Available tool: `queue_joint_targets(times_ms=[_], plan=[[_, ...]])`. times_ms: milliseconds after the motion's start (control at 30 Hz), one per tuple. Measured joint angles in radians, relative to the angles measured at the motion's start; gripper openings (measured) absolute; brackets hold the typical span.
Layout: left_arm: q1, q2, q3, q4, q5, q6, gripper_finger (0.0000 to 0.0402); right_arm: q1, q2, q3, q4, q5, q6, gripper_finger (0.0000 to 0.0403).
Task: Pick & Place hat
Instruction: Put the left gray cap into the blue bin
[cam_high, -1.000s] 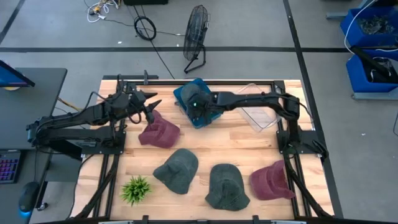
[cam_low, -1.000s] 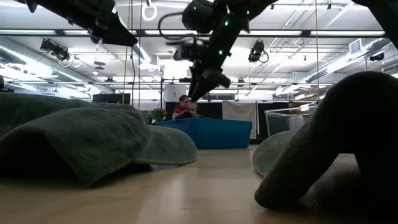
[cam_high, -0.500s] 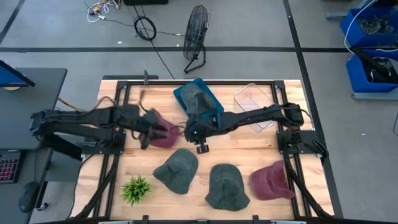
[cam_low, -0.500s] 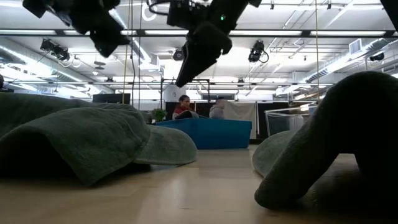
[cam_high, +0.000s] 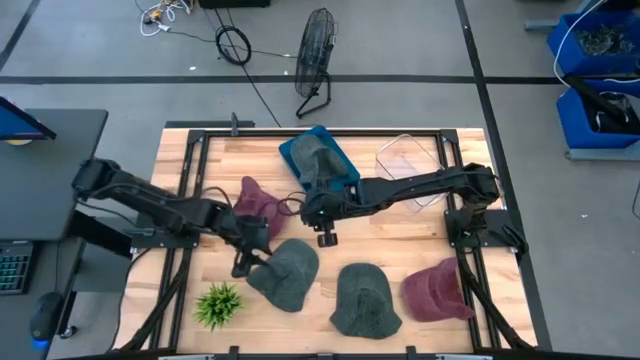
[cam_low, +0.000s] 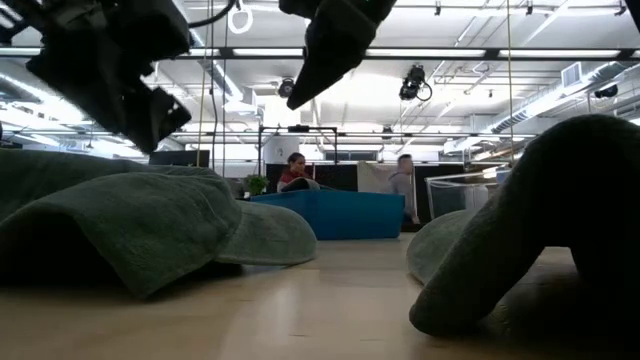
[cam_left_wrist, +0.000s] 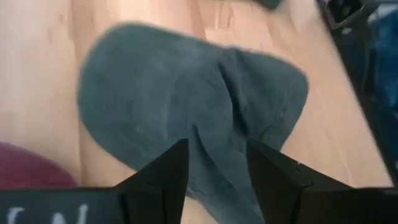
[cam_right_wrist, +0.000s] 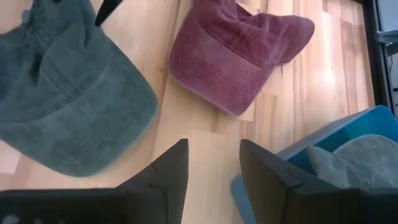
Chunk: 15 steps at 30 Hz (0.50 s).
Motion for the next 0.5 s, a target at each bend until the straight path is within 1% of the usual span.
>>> queue_joint_targets(times_ms=[167,267,300,433,500], plan=[[-0.038,0.084,0.000,0.089,0.001,-0.037,0.0204,0.000,0.000,0.000,0.001,-0.007,0.000,0.0149],[-0.059,0.140,0.000,0.124,-0.005,-0.038,0.0215,0.000,0.000,0.000,0.002,-0.008,0.000,0.0149],[-0.064,0.157,0.000,0.123,-0.032,-0.045,0.0216,0.000,0.000,0.000,0.002,-0.009,0.000,0.0149],[-0.058,0.236,0.000,0.106,-0.224,-0.066,0.0210,0.000,0.000,0.000,0.002,-0.009,0.000,0.0149],[-0.050,0.260,0.000,0.115,-0.260,-0.067,0.0197,0.000,0.000,0.000,-0.001,-0.009,0.010,0.0149]])
